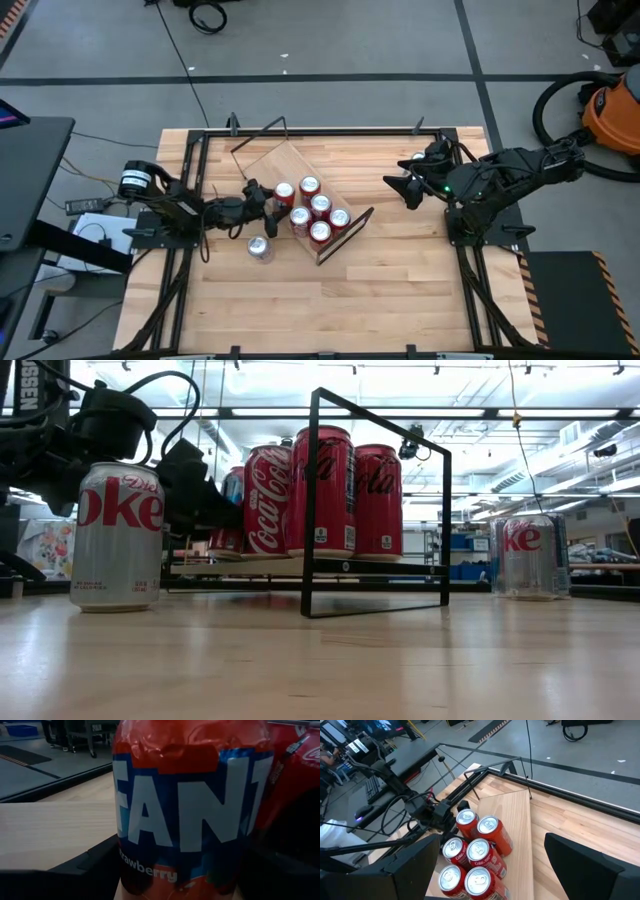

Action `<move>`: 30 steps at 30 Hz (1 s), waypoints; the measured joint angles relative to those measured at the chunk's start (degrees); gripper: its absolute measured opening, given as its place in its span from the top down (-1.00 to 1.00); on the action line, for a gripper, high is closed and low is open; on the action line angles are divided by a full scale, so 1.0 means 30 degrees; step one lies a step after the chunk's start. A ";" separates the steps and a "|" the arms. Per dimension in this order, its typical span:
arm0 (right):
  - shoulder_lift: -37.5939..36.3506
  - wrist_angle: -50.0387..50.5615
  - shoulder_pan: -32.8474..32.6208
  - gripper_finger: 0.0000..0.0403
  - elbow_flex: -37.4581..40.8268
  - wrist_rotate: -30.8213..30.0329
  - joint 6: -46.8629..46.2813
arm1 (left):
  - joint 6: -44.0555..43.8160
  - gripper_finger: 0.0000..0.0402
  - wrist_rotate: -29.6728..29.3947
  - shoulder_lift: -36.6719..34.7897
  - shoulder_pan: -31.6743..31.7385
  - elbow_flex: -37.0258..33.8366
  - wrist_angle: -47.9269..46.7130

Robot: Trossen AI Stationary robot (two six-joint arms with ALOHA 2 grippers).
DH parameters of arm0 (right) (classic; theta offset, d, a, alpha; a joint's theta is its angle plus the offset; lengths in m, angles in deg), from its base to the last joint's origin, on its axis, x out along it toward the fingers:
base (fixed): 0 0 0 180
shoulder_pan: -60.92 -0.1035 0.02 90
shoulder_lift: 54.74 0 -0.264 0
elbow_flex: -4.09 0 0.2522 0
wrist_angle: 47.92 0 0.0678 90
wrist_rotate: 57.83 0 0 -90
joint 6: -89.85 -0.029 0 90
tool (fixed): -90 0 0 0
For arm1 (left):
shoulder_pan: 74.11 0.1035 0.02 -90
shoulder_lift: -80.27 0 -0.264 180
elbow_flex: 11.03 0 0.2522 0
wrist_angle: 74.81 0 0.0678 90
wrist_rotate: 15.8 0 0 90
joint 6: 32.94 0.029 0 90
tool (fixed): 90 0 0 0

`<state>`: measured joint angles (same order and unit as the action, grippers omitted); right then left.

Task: Place canned beverage on shelf
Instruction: Put the orange soda can on the shelf aligned with the other orange soda can

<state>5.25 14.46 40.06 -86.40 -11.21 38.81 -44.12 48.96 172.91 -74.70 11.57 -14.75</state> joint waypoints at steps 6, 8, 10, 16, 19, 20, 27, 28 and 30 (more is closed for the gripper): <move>0.0000 -0.0029 -0.0002 -0.84 0.0000 0.0011 0.0000 | -0.0087 -0.74 0.0003 0.0000 0.0027 -0.0007 -0.0425; 0.0000 -0.0036 -0.0002 -0.84 0.0000 0.0021 0.0000 | -0.0087 -0.76 0.0000 0.0007 0.0027 -0.0015 -0.0457; 0.0000 -0.0039 0.0000 -0.84 0.0000 0.0058 -0.0007 | -0.0087 -0.77 0.0000 0.0007 0.0027 -0.0015 -0.0442; 0.0000 -0.0036 -0.0002 -0.84 0.0000 0.0495 -0.0301 | -0.0086 -0.78 0.0000 -0.0007 0.0027 -0.0022 -0.0391; 0.0000 -0.0030 -0.0002 -0.84 0.0000 0.0645 -0.0602 | -0.0085 -0.78 0.0000 -0.0007 -0.0002 -0.0022 -0.0384; 0.0000 -0.0029 -0.0002 -0.84 0.0000 0.0821 -0.0634 | -0.0079 -0.78 0.0000 -0.0014 -0.0002 -0.0022 -0.0377; 0.0058 -0.0029 -0.0002 -0.84 0.0000 0.1093 -0.0648 | 0.0123 -0.78 0.0001 -0.1209 -0.0002 -0.0029 -0.1396; 0.0058 -0.0029 -0.0002 -0.84 0.0000 0.1107 -0.0641 | 0.0102 -0.78 0.0008 -0.1376 -0.0002 -0.0029 -0.1731; 0.0085 -0.0029 -0.0002 -0.84 0.0000 0.1107 -0.0628 | 0.0030 -0.78 0.0241 -0.1814 -0.0002 -0.0032 -0.2499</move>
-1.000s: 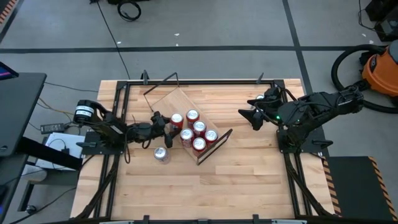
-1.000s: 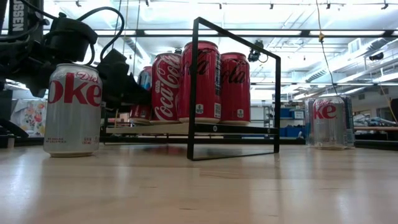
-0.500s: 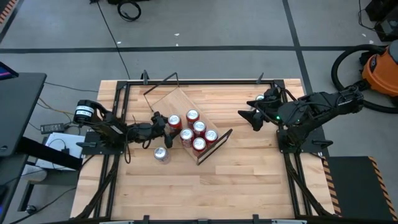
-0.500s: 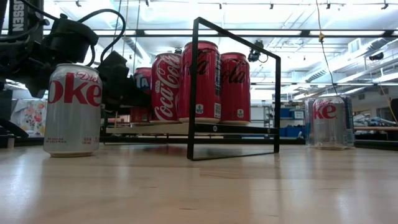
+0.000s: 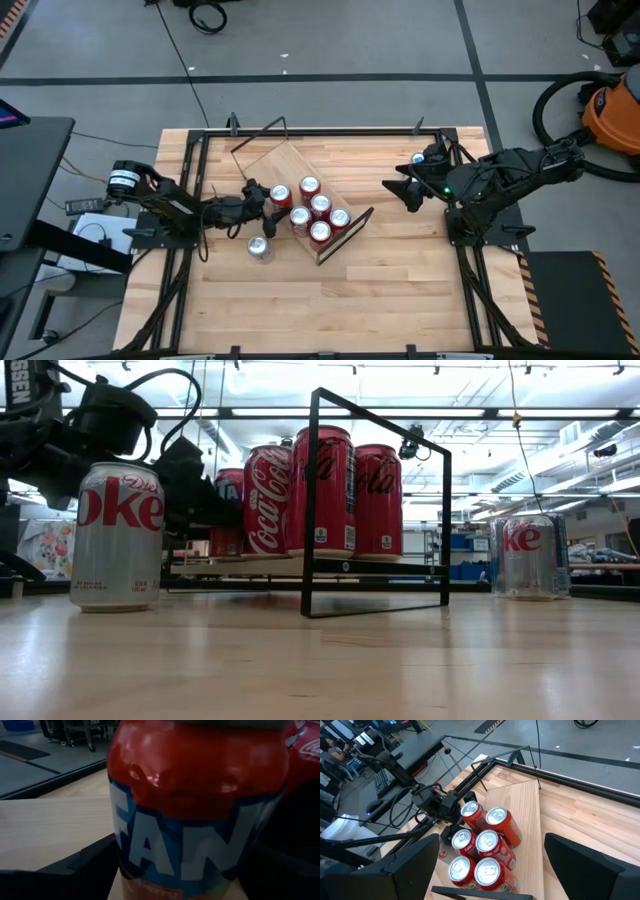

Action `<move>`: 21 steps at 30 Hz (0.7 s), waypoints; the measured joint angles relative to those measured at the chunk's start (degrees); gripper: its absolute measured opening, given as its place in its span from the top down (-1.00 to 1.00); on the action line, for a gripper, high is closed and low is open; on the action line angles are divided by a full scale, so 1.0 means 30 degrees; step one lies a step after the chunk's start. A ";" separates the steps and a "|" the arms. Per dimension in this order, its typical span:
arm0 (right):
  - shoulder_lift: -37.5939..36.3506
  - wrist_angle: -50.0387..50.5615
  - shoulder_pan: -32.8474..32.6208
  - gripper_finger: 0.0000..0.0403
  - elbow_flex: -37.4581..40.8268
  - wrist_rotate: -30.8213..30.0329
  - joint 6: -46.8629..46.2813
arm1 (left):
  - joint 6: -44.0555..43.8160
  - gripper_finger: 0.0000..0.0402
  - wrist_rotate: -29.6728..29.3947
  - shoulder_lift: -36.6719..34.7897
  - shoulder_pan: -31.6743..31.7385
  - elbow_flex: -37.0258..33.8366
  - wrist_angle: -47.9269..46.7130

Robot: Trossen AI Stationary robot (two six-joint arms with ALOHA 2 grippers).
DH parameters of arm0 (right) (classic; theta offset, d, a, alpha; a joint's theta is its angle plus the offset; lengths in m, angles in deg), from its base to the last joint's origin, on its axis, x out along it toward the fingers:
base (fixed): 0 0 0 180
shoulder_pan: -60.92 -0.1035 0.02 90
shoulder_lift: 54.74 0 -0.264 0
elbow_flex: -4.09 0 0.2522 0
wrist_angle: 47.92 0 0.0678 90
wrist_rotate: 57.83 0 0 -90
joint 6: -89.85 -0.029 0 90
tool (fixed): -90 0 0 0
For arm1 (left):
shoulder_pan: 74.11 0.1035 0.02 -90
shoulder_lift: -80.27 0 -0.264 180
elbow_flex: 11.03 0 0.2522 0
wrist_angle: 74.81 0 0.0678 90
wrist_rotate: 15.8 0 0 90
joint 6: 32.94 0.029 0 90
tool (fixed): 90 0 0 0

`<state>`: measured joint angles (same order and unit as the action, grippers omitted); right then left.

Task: Place canned beverage on shelf
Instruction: Put the orange soda can on the shelf aligned with the other orange soda can

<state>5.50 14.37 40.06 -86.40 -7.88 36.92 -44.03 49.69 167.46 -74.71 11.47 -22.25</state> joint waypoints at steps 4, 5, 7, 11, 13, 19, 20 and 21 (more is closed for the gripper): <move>0.0066 0.0007 0.0000 -0.84 0.0000 0.0067 0.0045 | -0.0103 -0.78 0.0072 -0.0997 0.0000 -0.0004 -0.0773; 0.0077 0.0007 0.0000 -0.84 0.0000 0.0147 0.0052 | -0.0110 -0.78 0.0072 -0.1258 0.0000 -0.0004 -0.1003; 0.0117 0.0007 0.0000 -0.84 0.0000 0.0240 0.0090 | -0.0110 -0.78 0.0079 -0.1733 0.0000 -0.0004 -0.1373; 0.0148 0.0000 0.0000 -0.84 0.0000 0.0240 0.0110 | -0.0110 -0.78 0.0095 -0.2747 0.0000 -0.0004 -0.2317; 0.0148 0.0000 0.0000 -0.84 0.0000 0.0240 0.0115 | -0.0089 -0.78 0.0116 -0.3353 0.0000 -0.0004 -0.2667; 0.0156 -0.0049 0.0000 -0.84 0.0000 0.0240 0.0110 | -0.0097 -0.78 0.0123 -0.5121 0.0000 -0.0004 -0.3139; 0.0156 -0.0103 0.0000 -0.84 0.0000 0.0240 0.0118 | -0.0096 -0.78 0.0123 -0.5367 0.0000 -0.0004 -0.3154; 0.0156 -0.0165 0.0000 -0.84 0.0000 0.0240 0.0118 | -0.0103 -0.78 0.0123 -0.5598 0.0000 -0.0004 -0.3189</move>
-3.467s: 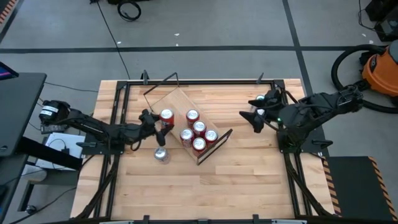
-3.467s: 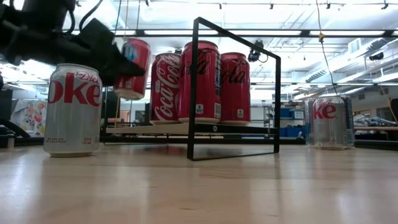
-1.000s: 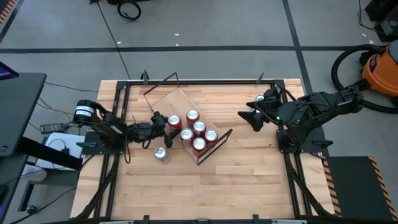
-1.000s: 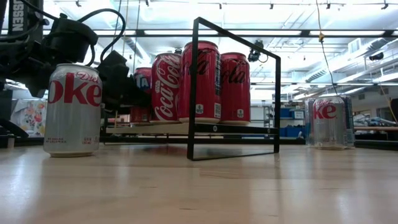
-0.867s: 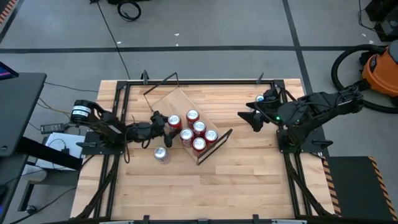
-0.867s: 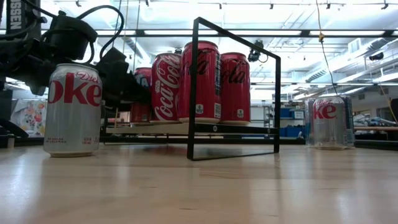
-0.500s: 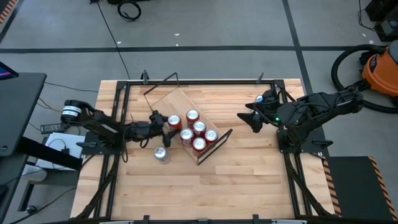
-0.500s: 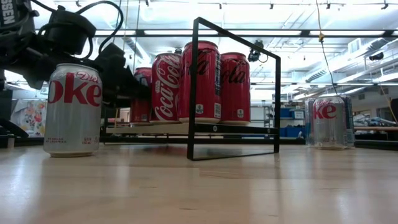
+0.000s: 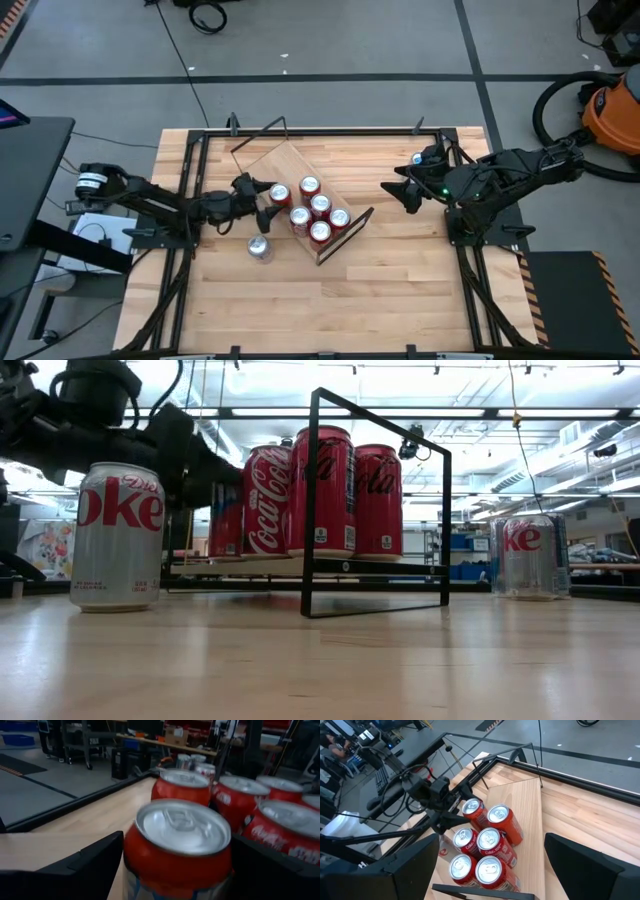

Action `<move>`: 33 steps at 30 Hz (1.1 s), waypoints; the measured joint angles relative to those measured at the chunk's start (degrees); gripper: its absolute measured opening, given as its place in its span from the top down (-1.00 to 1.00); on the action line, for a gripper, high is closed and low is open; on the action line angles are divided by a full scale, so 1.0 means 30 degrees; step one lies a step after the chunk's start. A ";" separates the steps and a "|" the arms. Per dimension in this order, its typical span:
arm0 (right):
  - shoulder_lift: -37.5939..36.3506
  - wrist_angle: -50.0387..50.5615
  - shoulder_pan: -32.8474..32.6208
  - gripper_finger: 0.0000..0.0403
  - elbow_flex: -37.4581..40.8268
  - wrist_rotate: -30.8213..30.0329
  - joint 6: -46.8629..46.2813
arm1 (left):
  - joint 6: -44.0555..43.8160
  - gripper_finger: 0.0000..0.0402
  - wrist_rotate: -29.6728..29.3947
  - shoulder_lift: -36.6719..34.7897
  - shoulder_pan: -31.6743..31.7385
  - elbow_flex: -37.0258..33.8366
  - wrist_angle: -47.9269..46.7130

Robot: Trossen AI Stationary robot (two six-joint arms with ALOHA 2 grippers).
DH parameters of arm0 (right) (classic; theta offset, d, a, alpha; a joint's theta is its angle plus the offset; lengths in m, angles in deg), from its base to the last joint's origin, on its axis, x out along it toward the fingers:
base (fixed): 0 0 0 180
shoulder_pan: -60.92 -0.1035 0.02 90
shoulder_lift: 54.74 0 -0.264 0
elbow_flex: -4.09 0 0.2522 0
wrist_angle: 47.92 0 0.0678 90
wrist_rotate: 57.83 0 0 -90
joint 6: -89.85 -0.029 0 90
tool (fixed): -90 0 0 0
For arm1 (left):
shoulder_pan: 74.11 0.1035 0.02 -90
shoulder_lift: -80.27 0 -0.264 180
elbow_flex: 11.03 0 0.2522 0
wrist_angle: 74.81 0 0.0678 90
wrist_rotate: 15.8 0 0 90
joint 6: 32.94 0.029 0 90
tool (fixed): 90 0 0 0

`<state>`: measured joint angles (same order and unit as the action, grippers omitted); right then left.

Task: Place canned beverage on shelf
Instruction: Put the orange soda can on the shelf aligned with the other orange soda can

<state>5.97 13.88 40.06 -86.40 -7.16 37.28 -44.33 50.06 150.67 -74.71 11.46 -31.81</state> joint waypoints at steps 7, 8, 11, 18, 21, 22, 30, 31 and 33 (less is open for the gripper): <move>0.0000 -0.0178 0.0000 -0.84 0.0000 0.0000 0.0000 | -0.0149 -0.78 0.0000 -0.0946 0.0000 0.0012 -0.0010; 0.0000 -0.0202 0.0000 -0.84 0.0000 0.0000 0.0000 | -0.0292 -0.78 -0.0005 -0.1031 0.0000 0.0061 -0.0141; 0.0000 -0.0337 0.0000 -0.84 0.0000 0.0000 0.0000 | -0.0449 -0.78 -0.0015 -0.1400 0.0000 0.0576 -0.0786; 0.0034 -0.0691 0.0000 -0.84 0.0000 0.0000 0.0001 | -0.0269 -0.78 -0.0236 -0.2973 0.0831 0.3635 -0.6555; 0.0044 -0.0897 0.0000 -0.84 0.0000 0.0000 0.0018 | -0.1000 -0.78 -0.0276 -0.3542 0.1748 0.5479 -1.1485; 0.0044 -0.0930 0.0000 -0.84 0.0000 0.0000 0.0031 | -0.1160 -0.78 -0.0271 -0.3679 0.2003 0.6019 -1.2660; 0.0044 -0.1412 0.0000 -0.84 0.0000 -0.0039 0.1172 | 0.0082 -0.65 -0.0015 -0.5029 0.3536 0.9041 -1.8448; 0.0044 -0.1590 0.0000 -0.84 0.0000 -0.0094 0.1454 | -0.0176 -0.63 0.0062 -0.5234 0.3789 0.9379 -1.9652; 0.0044 -0.1971 0.0000 -0.84 0.0000 -0.0160 0.1998 | -0.1236 -0.59 0.0303 -0.5520 0.4259 1.0104 -2.2522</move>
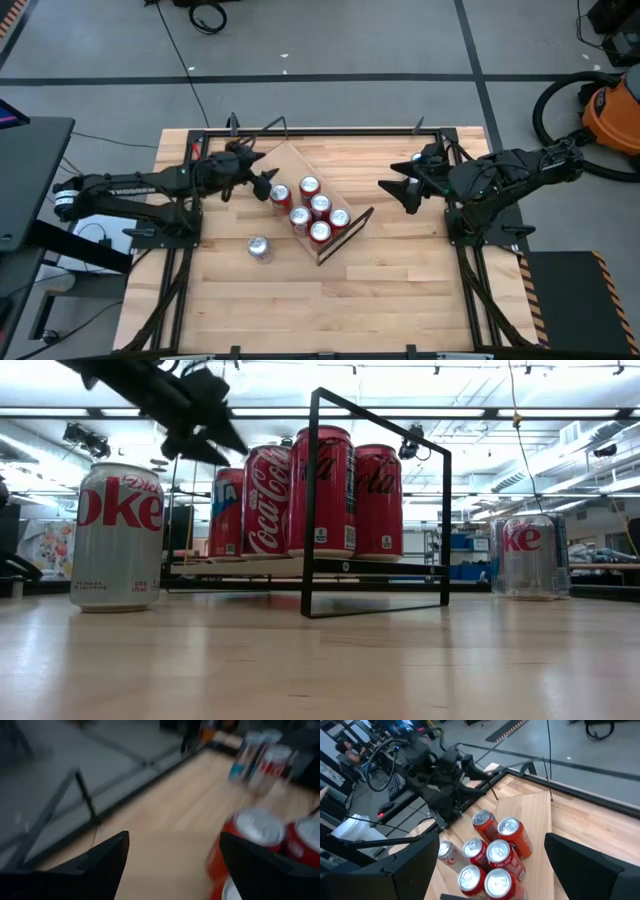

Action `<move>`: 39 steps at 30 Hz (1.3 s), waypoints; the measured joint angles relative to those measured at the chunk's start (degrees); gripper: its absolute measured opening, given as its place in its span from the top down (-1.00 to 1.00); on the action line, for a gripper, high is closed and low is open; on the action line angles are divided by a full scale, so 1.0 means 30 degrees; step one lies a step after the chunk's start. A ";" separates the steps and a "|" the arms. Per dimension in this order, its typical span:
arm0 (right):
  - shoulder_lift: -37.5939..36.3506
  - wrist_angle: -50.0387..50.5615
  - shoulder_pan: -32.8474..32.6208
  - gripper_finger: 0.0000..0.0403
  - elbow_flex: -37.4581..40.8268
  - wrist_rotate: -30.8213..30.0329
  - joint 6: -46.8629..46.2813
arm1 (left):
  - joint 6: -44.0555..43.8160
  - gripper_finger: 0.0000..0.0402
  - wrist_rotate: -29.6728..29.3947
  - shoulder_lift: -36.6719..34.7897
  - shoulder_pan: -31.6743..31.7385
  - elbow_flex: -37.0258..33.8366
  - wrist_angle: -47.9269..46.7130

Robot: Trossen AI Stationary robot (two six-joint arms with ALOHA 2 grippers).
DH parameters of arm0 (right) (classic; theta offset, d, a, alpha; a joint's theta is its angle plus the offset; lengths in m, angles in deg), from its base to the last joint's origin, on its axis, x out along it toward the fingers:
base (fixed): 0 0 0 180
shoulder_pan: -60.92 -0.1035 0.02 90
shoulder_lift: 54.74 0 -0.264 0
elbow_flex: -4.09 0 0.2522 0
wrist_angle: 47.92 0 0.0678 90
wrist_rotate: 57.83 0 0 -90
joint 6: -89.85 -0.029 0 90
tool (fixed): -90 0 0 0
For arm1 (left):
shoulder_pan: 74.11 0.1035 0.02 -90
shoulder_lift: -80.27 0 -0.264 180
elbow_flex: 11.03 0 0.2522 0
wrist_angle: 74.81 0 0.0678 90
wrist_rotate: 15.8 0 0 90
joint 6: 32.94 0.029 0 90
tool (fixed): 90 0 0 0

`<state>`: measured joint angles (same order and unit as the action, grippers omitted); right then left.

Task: Place canned beverage on shelf
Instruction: Put the orange soda can on the shelf aligned with the other orange soda can

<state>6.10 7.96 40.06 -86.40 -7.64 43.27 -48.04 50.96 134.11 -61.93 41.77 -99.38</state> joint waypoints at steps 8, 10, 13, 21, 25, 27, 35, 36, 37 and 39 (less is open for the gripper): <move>0.0000 -0.0481 -0.0010 -0.84 -0.0007 0.0089 0.1330 | -0.7336 -0.49 0.4756 -0.0110 0.1698 0.1575 -0.6146; 0.0000 -0.0628 -0.0079 -0.84 -0.0007 0.0094 0.1629 | -0.8055 -0.46 0.4766 -0.0096 0.1801 0.1575 -0.6908; 0.0000 -0.0909 -0.0258 -0.84 -0.0007 0.0087 0.2219 | -0.8526 -0.41 0.4349 -0.0067 0.1803 0.1588 -0.8312; -0.0006 -0.1317 -0.0233 -0.84 -0.0007 0.0087 0.4040 | -1.3072 -0.23 0.3820 0.1532 0.2471 0.1209 -0.8087; -0.0007 -0.1825 -0.0233 -0.84 -0.0007 0.0085 0.4764 | -1.4316 -0.16 0.4773 0.2507 0.2542 0.1196 -0.7462; -0.0007 -0.2078 -0.0233 -0.84 -0.0007 0.0087 0.5092 | -1.4754 -0.13 0.5391 0.3107 0.2557 0.1196 -0.7261; -0.0007 -0.2344 -0.0238 -0.84 -0.0007 0.0141 0.5594 | -1.5308 -0.01 0.7064 0.4599 0.2750 0.1196 -0.6452; -0.0007 -0.2344 -0.0233 -0.84 -0.0007 0.0146 0.5594 | -1.5335 0.01 0.7077 0.4582 0.2750 0.1196 -0.6437; -0.0007 -0.2344 -0.0240 -0.84 -0.0007 0.0146 0.5594 | -1.5458 0.02 0.7077 0.4582 0.2743 0.1196 -0.6431; -0.0007 -0.2333 -0.0251 -0.84 -0.0007 0.0149 0.5587 | -1.5650 0.03 0.7090 0.4582 0.2743 0.1194 -0.6469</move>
<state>6.08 0.96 39.30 -86.43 -7.20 60.03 -94.99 72.23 147.86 -53.71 45.35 -118.79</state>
